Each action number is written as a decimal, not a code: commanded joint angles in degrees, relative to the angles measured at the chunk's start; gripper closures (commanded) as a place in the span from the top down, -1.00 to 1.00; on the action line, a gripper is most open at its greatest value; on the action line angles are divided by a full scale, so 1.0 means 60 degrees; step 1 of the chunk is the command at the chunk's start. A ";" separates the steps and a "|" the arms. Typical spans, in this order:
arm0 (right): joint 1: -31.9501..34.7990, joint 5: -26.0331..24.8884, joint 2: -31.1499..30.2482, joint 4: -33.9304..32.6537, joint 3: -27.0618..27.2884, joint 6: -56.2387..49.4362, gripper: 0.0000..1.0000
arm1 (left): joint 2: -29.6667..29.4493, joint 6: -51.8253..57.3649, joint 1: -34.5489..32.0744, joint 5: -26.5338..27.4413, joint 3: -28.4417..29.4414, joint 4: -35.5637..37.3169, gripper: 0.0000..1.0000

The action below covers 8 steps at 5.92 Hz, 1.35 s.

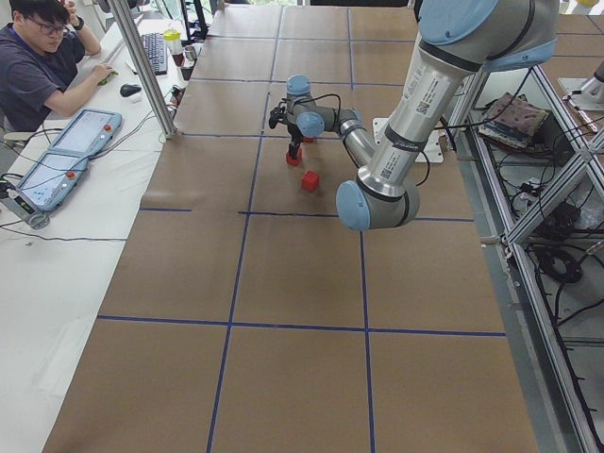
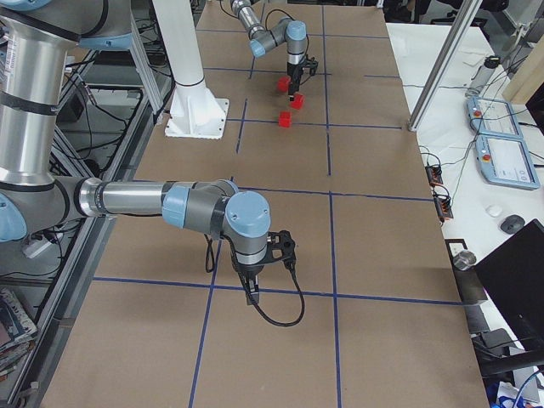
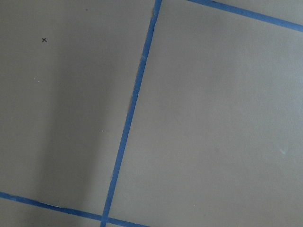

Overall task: Form red blocks into L shape at center
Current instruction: 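Reach the left gripper to the farther red cube and grasp it, then carry the red cube with the left gripper beside the center cube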

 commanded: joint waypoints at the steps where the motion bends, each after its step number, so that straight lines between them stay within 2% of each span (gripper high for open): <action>1: 0.0000 -0.0003 0.0000 0.0000 -0.0027 0.0001 0.99 | -0.0195 0.0074 0.0031 0.0003 0.0397 -0.0008 0.99; 4: 0.0000 -0.0003 0.0000 0.0000 -0.0027 0.0001 0.99 | -0.0341 0.0162 0.0031 0.0267 0.0881 -0.0111 0.90; 5: 0.0000 -0.0003 0.0000 0.0000 -0.0027 0.0001 0.99 | -0.0370 0.0162 0.0031 0.0253 0.0896 -0.0111 0.73; 6: 0.0000 -0.0003 0.0000 0.0000 -0.0027 0.0001 0.99 | -0.0385 0.0162 0.0031 0.0238 0.0882 -0.0096 0.23; 7: 0.0000 -0.0003 0.0000 0.0000 -0.0027 0.0001 0.99 | -0.0385 0.0148 0.0031 0.0180 0.0853 -0.0024 -0.64; 8: 0.0000 -0.0003 0.0000 0.0000 -0.0027 0.0030 0.99 | -0.0472 0.0148 0.0031 0.0179 0.0823 0.0006 -0.96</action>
